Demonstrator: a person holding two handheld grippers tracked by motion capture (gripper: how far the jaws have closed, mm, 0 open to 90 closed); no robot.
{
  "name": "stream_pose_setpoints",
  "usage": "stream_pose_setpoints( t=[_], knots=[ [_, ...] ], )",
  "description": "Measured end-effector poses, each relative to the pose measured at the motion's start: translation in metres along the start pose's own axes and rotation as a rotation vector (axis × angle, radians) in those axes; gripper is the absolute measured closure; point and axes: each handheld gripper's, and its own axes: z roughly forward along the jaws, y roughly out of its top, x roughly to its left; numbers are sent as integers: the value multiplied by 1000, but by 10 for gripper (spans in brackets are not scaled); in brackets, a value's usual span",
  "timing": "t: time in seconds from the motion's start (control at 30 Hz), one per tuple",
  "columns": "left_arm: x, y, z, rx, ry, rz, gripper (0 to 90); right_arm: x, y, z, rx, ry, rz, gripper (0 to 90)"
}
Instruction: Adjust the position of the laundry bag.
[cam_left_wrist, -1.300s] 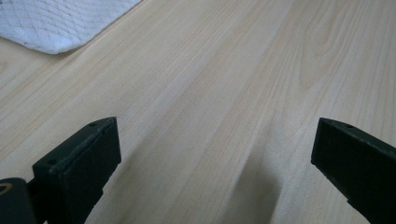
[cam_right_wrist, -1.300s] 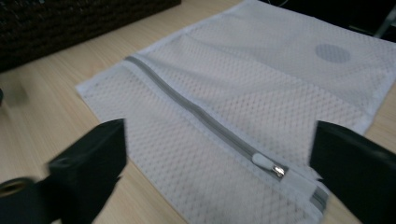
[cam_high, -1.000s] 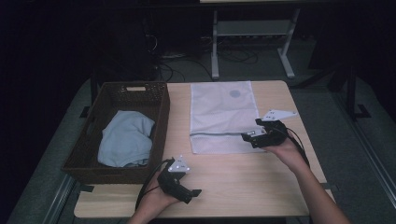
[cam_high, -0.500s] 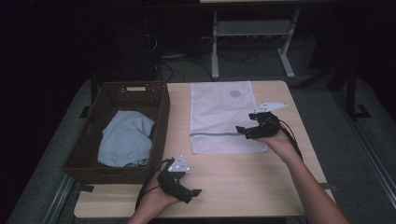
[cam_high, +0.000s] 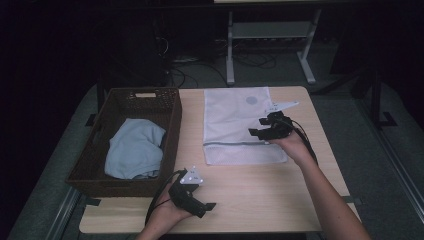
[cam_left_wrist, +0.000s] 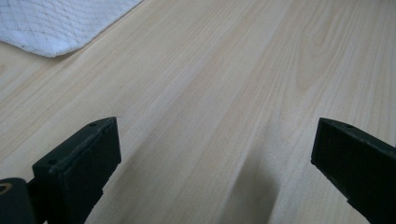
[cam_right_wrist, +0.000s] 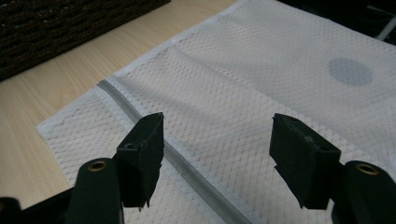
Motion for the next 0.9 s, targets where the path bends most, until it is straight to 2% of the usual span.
stream_pose_setpoints(
  t=[0.1,0.2,0.33,0.4,0.47,0.5,0.63,0.7,0.9],
  knots=[
    [0,0,0,2,-1,2,15,-3,5,8,17,4,-8,397],
    [0,0,0,0,-1,0,15,-4,6,12,-8,-8,-14,465],
    [0,0,0,-2,-2,-1,15,-8,12,21,5,5,-4,506],
    [0,0,0,-2,-3,-2,15,-8,14,24,-12,-5,-5,543],
    [0,0,0,-3,-3,-1,15,-9,15,27,-23,-10,-8,558],
    [0,1,0,-3,-4,0,15,-10,18,32,-5,5,7,559],
    [-1,1,1,-1,-8,1,15,-11,22,39,3,11,17,587],
    [-1,1,1,-3,-10,0,15,-10,24,43,-12,-13,13,624],
    [-1,1,1,-7,-11,1,15,-12,29,59,0,-22,27,711]
  ],
)
